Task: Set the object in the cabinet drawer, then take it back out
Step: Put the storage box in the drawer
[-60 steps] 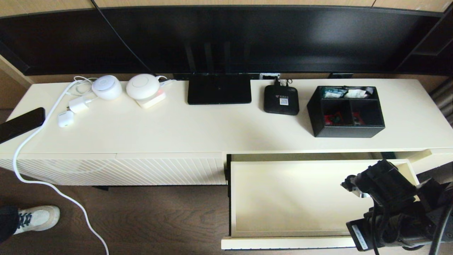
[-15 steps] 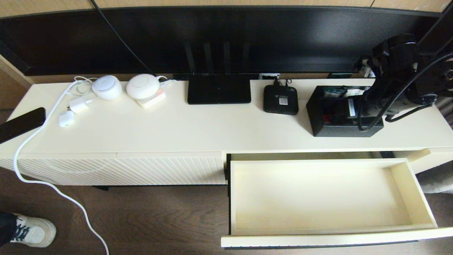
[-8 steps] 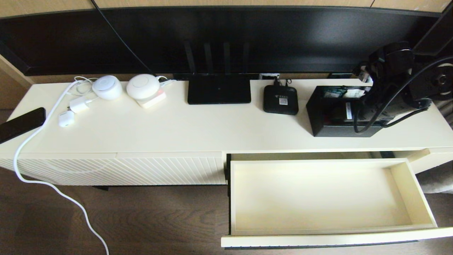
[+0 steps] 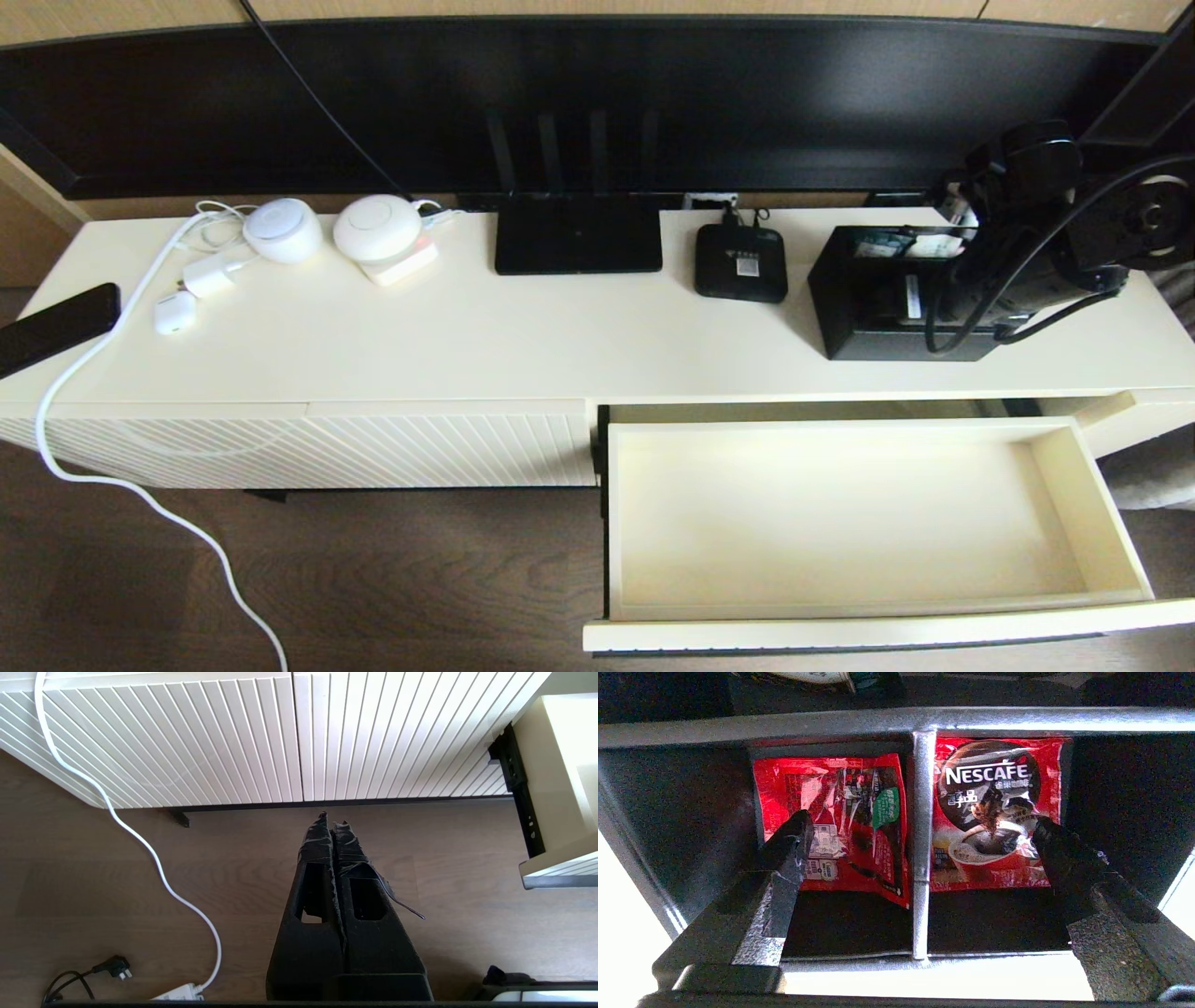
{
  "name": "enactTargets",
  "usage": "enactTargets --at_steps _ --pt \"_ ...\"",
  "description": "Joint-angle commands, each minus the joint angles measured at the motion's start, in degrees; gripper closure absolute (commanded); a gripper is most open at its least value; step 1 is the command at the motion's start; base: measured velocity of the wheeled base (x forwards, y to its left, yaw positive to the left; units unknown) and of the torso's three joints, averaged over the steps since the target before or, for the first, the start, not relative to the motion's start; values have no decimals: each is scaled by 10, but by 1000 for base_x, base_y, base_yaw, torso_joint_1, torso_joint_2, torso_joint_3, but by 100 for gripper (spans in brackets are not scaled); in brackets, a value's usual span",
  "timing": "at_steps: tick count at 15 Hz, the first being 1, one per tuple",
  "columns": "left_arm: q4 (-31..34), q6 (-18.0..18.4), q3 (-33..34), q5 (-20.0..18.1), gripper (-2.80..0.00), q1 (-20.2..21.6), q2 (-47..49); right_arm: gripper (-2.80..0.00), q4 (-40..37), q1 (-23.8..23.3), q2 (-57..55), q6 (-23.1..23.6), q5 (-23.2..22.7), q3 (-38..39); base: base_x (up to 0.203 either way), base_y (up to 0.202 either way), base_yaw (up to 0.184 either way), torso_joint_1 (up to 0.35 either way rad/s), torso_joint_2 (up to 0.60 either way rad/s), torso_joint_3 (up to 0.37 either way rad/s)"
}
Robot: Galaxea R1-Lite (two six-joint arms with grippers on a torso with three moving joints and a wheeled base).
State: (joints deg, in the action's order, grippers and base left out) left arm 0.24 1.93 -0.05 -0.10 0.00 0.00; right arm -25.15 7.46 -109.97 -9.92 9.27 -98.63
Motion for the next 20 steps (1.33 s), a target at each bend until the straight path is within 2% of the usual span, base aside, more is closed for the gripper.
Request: enactTargets --at_steps 1,5,6,16,20 --pt "0 0 0 0 0 0 0 -280 13 0 -4 0 0 9 0 0 0 0 0 0" --pt "0 0 0 0 0 0 0 -280 46 0 -8 1 0 28 0 0 0 0 0 0" --pt "0 0 0 0 0 0 0 0 46 0 -8 1 0 27 0 0 0 0 0 0" --pt "0 0 0 0 0 0 0 0 47 -1 -3 2 0 28 0 0 0 0 0 0" --pt "-1 0 0 0 0 0 0 0 46 1 40 7 1 50 0 0 0 0 0 0"
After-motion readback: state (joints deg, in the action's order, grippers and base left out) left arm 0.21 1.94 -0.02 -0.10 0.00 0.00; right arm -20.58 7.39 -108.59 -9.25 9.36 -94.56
